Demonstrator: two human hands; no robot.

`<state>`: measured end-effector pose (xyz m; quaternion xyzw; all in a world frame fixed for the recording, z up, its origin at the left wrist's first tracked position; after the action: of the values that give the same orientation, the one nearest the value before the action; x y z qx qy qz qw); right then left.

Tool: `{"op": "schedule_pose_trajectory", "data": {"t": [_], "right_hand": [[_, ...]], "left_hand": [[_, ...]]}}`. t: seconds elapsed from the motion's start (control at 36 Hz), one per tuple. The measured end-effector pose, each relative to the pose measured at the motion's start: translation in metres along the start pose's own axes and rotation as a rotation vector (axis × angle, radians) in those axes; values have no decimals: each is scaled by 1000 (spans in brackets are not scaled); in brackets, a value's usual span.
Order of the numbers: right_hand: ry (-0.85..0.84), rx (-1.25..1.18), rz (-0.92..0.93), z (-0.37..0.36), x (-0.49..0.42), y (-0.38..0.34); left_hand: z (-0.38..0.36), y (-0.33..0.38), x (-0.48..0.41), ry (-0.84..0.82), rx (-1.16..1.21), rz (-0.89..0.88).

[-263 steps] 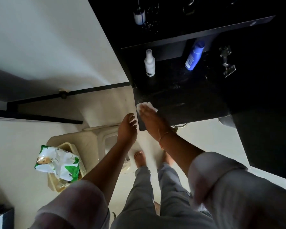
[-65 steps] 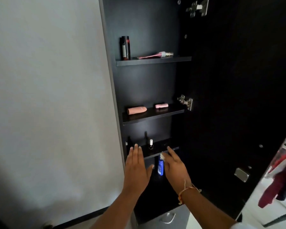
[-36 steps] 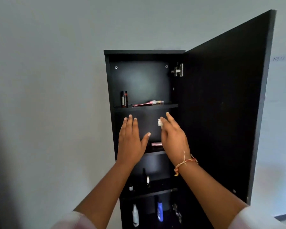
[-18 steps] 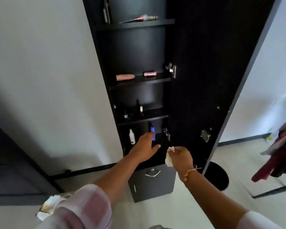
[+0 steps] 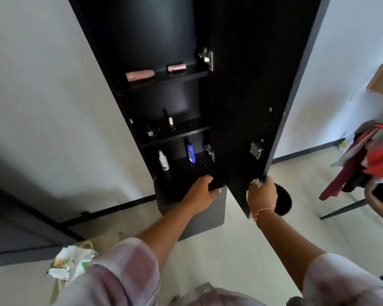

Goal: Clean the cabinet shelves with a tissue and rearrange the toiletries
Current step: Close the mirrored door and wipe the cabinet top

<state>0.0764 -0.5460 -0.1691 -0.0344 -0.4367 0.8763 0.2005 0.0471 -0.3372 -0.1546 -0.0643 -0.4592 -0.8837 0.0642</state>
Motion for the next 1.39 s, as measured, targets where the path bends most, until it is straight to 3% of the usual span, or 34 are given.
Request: {"op": "schedule_pose_trajectory", "data": {"t": [0.11, 0.22, 0.36, 0.47, 0.64, 0.72, 0.78, 0.86, 0.97, 1.14, 1.39], "right_hand": [[24, 145, 161, -4, 11, 5], [-48, 79, 259, -17, 32, 2], [-193, 103, 462, -35, 58, -14], [-360, 253, 628, -63, 69, -32], [-639, 391, 744, -113, 73, -62], [-703, 411, 732, -136, 73, -73], [-693, 414, 691, -148, 73, -76], [-648, 433, 633, -166, 68, -80], [-632, 439, 597, -188, 62, -87], [-630, 444, 544, -220, 52, -103], [-566, 570, 565, -255, 23, -123]], "left_hand": [[-20, -6, 5, -39, 48, 37], [-34, -13, 11, -50, 67, 56], [-32, -23, 17, 36, 137, 83], [-22, -43, 21, 92, 198, 130], [22, -80, 18, 407, 156, 309], [43, -103, 17, 574, 161, 521], [50, -122, 14, 626, 345, 672], [56, -140, -1, 692, 973, 715], [82, -145, -28, 592, 1183, 590], [102, -164, -61, 546, 884, 555], [126, -181, -97, 592, 658, 465]]}}
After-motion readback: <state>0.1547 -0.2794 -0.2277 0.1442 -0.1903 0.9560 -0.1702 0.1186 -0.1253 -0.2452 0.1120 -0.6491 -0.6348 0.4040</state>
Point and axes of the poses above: each hand's wrist, its own x-axis away from the middle knuckle, its own z-axis out of the back of the hand, y = z × x, the point moved 5 cm from there along -x, towards the middle knuckle, and after that the axes turned 11 degrees about x, right-handed, at the moved point
